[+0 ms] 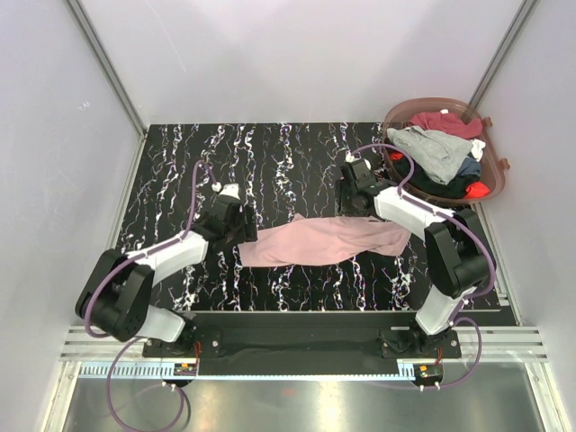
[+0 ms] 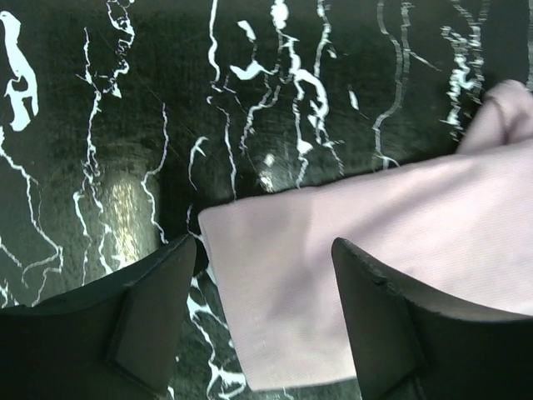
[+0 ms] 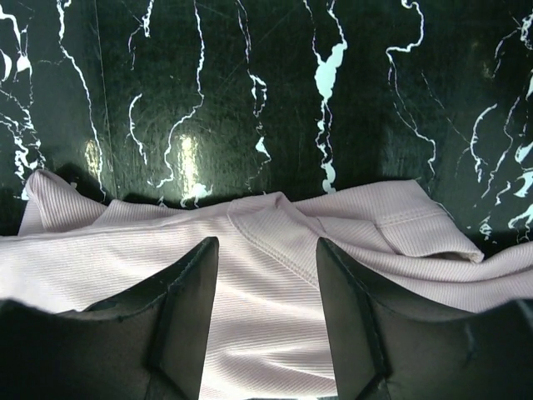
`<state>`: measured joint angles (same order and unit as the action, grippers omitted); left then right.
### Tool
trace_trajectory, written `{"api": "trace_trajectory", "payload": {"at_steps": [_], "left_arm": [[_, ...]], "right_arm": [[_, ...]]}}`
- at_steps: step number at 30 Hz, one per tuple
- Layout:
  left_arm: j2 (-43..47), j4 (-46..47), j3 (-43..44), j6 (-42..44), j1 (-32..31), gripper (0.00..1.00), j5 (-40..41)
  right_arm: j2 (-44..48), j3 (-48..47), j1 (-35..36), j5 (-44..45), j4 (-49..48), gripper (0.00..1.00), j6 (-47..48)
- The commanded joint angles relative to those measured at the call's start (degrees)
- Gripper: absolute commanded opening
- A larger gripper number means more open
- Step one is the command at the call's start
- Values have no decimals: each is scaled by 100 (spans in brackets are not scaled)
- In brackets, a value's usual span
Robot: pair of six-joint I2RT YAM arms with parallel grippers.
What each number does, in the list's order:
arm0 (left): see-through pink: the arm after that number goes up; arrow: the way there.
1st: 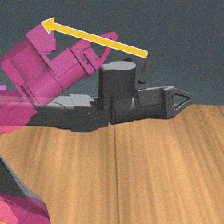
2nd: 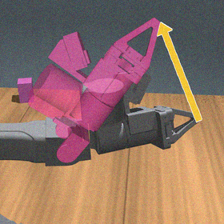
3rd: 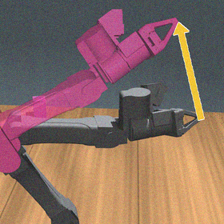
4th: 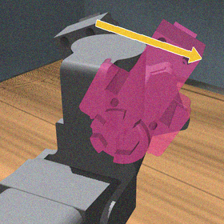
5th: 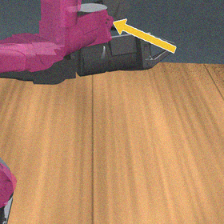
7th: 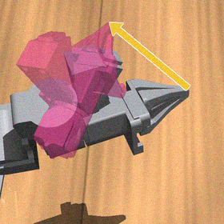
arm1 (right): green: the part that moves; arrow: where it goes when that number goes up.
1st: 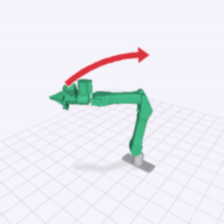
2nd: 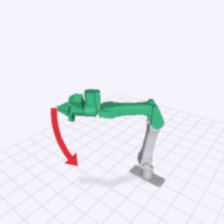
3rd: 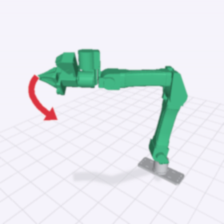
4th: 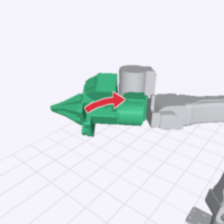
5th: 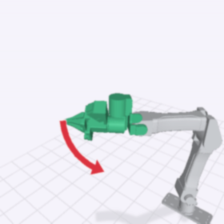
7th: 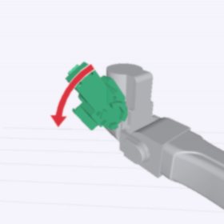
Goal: Fold and stack the tank tops
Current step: Flatten the tank top out
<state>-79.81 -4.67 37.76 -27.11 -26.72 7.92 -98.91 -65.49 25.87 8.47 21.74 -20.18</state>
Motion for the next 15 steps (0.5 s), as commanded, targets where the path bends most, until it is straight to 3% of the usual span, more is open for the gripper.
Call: {"api": "trace_trajectory", "payload": {"at_steps": [1, 10, 15], "left_arm": [[-245, -52, 293, -22, 201, 69, -282], [-518, 27, 329, -13, 308, 49, -696], [-492, 36, 338, 48, 308, 31, -766]], "right_arm": [[-145, -376, 32, 173, 85, 58, 15], [-523, -403, 32, -21, -56, 58, 59], [-760, -543, 32, 14, -47, 54, 76]]}}
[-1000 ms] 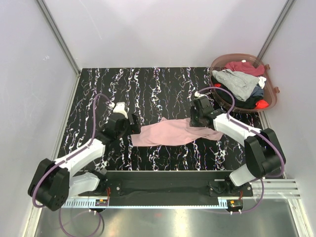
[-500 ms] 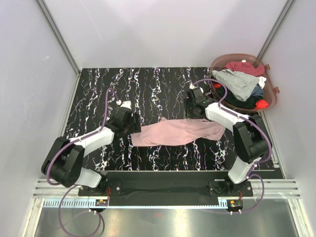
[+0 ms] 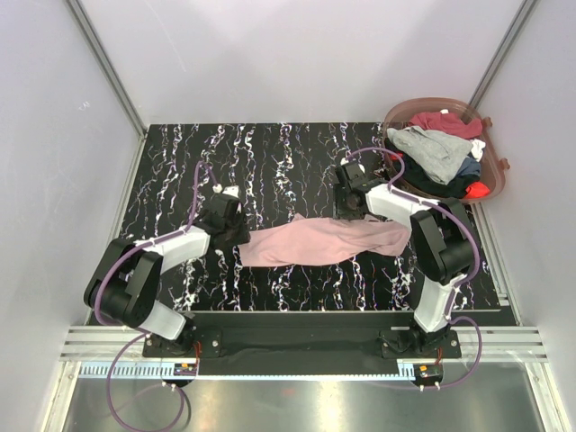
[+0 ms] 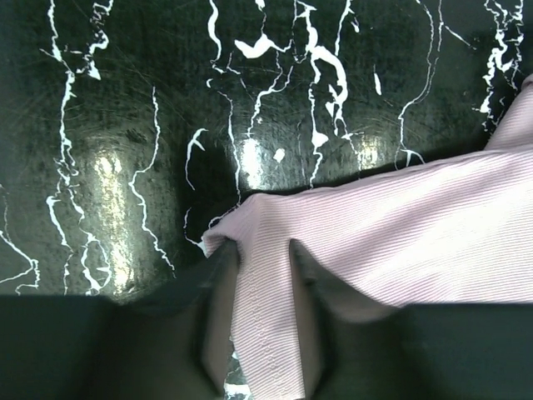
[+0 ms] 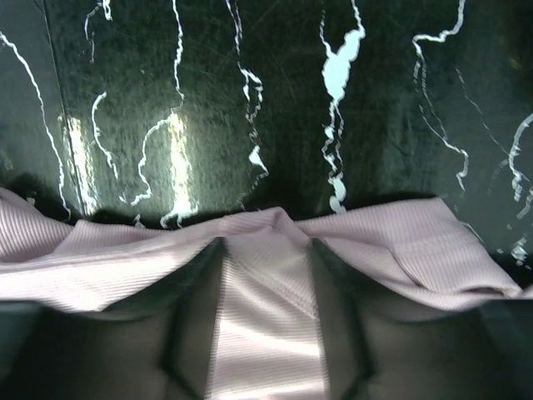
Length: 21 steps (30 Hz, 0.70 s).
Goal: Fold and stack the tank tops
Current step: Flatten the tank top out
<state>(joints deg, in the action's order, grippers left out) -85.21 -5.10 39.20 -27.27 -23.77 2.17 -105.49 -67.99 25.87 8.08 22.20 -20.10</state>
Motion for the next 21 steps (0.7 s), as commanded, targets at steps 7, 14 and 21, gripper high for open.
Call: {"api": "trace_trajectory", "payload": {"at_steps": [7, 14, 21], "left_arm": [[364, 176, 53, 107, 13, 17, -138], [882, 343, -184, 169, 13, 7, -112], [1682, 493, -518, 266, 13, 3, -16]], "right_arm": [[283, 48, 32, 220, -426, 2, 76], [1143, 883, 41, 230, -1365, 0, 76], [1628, 1165, 41, 177, -1605, 0, 94]]}}
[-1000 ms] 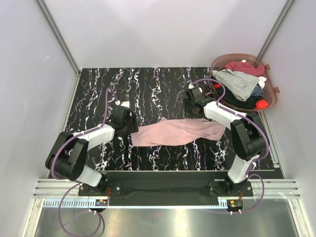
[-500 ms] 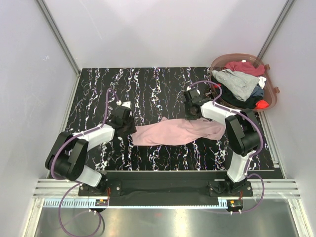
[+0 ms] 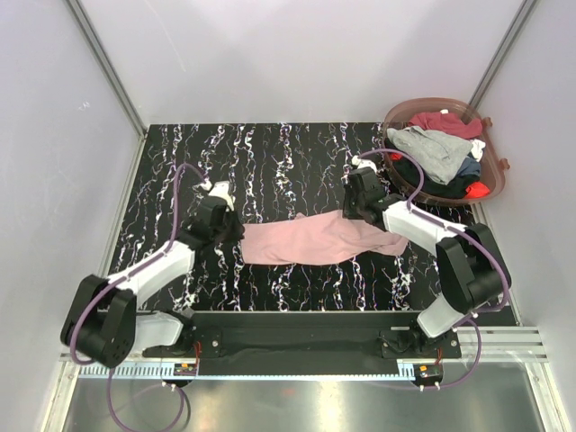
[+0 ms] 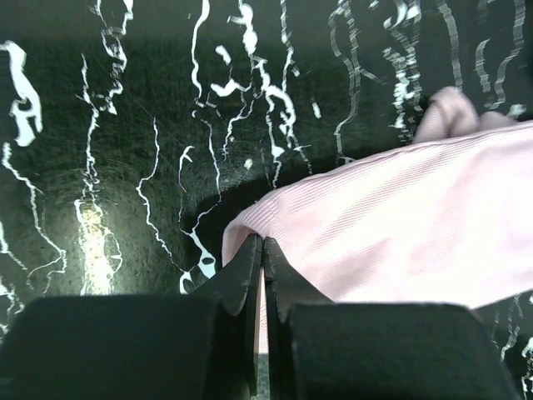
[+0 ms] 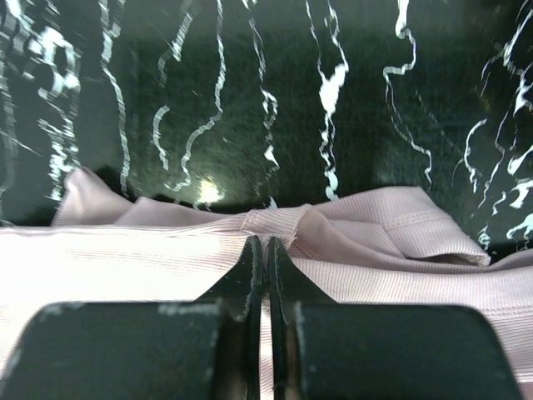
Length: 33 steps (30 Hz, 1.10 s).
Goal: Fold and stack the tank tops
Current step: Flatten the tank top out
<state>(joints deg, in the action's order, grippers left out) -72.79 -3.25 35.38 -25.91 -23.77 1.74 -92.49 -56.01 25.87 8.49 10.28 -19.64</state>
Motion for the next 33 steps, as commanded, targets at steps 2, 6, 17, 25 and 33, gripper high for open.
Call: {"api": "trace_trajectory", "payload": {"at_steps": [2, 6, 17, 25, 33], "left_arm": [[773, 439, -241, 104, 13, 2, 299], [1205, 167, -31, -80, 13, 0, 582], [1996, -879, 1629, -336, 13, 0, 995], [3735, -1002, 1648, 16, -356, 0, 978], [4660, -1318, 1525, -81, -515, 0, 819]], "right_arm": [[380, -103, 32, 205, -326, 0, 48], [486, -585, 32, 276, 131, 0, -14], [1152, -2660, 32, 330, 1361, 0, 206], [2638, -2011, 41, -787, 1309, 0, 84], [3948, -1360, 50, -1560, 1599, 0, -40]]}}
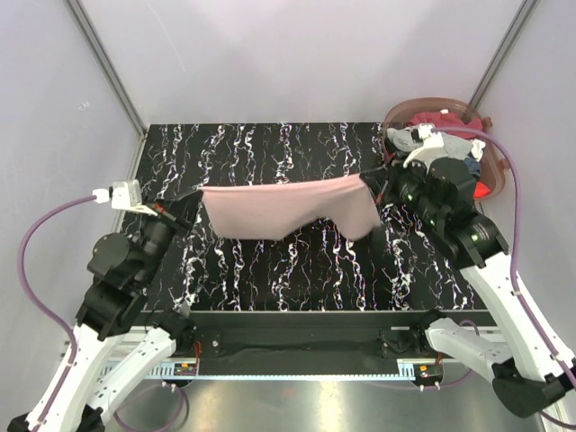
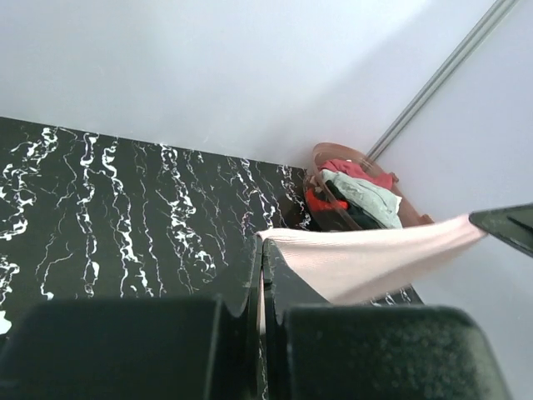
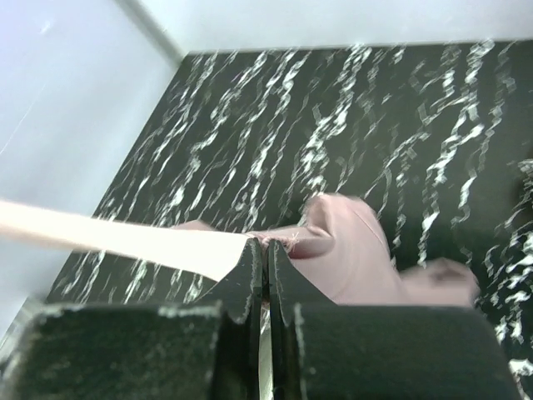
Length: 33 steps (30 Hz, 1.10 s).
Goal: Fold and stack the tank tops
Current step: Flatten the tank top out
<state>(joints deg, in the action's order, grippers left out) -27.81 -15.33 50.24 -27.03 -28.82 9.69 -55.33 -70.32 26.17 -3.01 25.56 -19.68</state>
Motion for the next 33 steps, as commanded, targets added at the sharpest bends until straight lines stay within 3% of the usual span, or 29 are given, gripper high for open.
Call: {"api": "trace_trajectory", "payload": {"at_steps": [1, 6, 10, 14, 16, 20, 24, 29, 33], "left_arm": [[180, -145, 65, 39, -10, 0, 207], [-223, -32, 135, -39, -10, 0, 867], [-1564, -40, 564, -145, 121, 0, 1263], [-2640, 83, 864, -478, 998, 0, 368], [-2878, 179, 1031, -497, 1132, 0, 244], [-2879, 171, 1540, -6, 1142, 0, 226], [-2985, -688, 2664, 382, 1133, 0, 253], [-2414, -708, 2676, 417, 1133, 0, -222], [-1406, -761, 2404, 558, 1133, 0, -459]], "right_arm": [[268, 63, 19, -403, 63, 0, 43], [-635, -788, 19, 378, 484, 0, 342], [-1742, -1413, 19, 1108, 591, 0, 413], [-2971, -2114, -86, 1434, 590, 0, 316], [-3246, -2318, -95, 1408, 512, 0, 263], [-3414, -2924, -104, 1320, 581, 0, 315], [-3344, -3461, -104, 1127, 810, 0, 517], [-2616, -3260, -104, 321, 784, 0, 483], [-2000, -2961, -78, -533, 1038, 0, 465]]}}
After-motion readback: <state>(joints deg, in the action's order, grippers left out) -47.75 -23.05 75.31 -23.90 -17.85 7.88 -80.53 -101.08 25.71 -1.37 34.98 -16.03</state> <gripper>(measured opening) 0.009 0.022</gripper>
